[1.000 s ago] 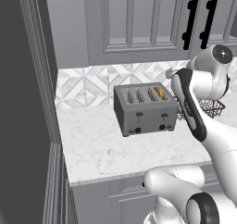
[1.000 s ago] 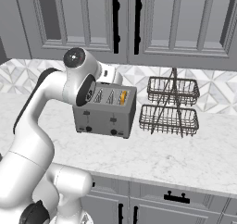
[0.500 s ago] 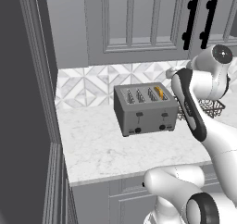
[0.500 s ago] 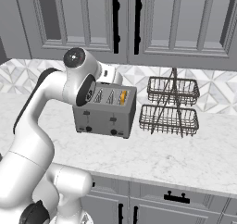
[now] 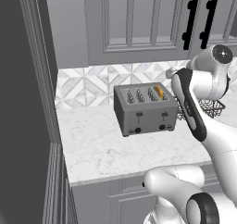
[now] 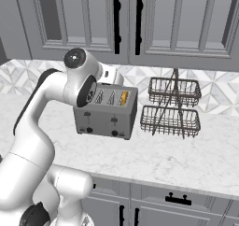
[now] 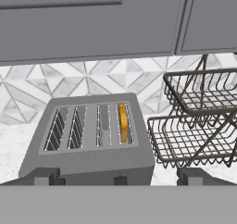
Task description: Start the toaster. Once the lever pops up, take the bread to the plate on the dining counter.
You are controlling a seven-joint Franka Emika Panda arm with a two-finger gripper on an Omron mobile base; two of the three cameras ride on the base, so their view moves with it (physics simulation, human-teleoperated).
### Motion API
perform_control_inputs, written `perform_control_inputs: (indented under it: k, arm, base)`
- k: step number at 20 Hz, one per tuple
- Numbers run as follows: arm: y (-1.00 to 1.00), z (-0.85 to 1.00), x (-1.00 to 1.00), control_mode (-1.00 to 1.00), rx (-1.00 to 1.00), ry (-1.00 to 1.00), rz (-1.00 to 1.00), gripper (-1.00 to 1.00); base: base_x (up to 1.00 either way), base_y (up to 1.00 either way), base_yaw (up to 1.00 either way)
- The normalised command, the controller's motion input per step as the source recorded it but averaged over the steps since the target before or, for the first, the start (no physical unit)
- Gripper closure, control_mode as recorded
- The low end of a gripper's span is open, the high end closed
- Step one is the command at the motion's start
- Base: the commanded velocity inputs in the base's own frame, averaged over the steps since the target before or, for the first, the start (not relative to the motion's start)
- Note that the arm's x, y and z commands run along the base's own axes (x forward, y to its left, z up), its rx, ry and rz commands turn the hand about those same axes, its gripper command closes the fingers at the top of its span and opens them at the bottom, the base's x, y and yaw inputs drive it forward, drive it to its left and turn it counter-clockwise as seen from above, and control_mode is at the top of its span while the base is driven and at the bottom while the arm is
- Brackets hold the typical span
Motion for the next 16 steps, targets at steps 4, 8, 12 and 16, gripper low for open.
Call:
perform_control_inputs:
  k: [4,8,12,16]
  arm:
    - [0.00,0.00,0.00,-1.00,0.00,0.00,0.00,-1.00]
    - [0.00,0.00,0.00,-1.00,0.00,0.00,0.00,-1.00]
    - [0.00,0.00,0.00,-1.00,0.00,0.00,0.00,-1.00]
    - [0.00,0.00,0.00,-1.00,0.00,0.00,0.00,-1.00]
  base:
    - [0.00,0.00,0.00]
    - [0.00,0.00,0.00]
    - [0.00,0.00,0.00]
    - [0.00,0.00,0.00]
